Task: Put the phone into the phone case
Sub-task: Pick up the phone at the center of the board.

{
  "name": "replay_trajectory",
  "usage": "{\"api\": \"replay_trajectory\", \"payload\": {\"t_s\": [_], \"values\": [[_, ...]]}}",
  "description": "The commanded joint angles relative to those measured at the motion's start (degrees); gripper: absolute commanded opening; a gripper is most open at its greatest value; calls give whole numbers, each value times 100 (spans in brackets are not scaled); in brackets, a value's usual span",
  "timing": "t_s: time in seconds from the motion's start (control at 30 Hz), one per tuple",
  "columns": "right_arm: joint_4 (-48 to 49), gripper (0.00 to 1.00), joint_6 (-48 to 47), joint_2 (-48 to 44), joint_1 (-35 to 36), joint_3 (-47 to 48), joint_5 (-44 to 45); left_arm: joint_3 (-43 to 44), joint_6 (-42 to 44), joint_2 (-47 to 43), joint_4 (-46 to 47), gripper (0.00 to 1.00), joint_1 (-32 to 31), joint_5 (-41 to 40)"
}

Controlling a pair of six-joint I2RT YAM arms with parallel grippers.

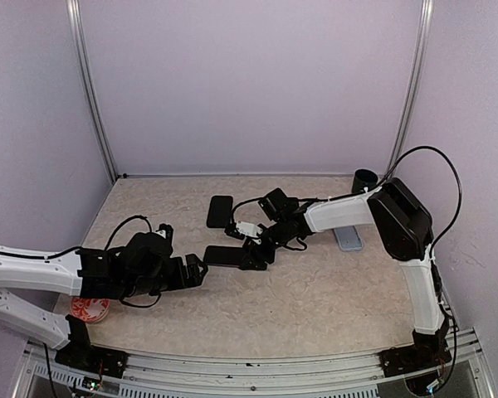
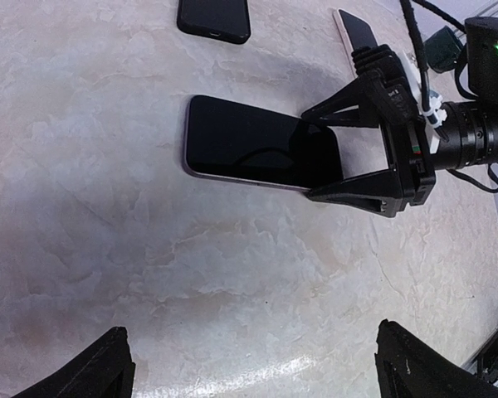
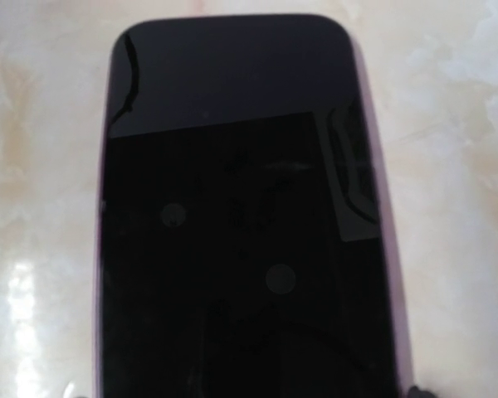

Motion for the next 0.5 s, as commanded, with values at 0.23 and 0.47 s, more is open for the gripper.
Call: {"api": "replay_trajectory", "payload": {"t_s": [0.23,0.47], "values": [[16,63,283,-181,56,-350,220,-435,-467,-394,92,99,-1,-293],[680,63,314,-816,170,-986,286,-1138,-421,-1154,948,99,418,301]]}}
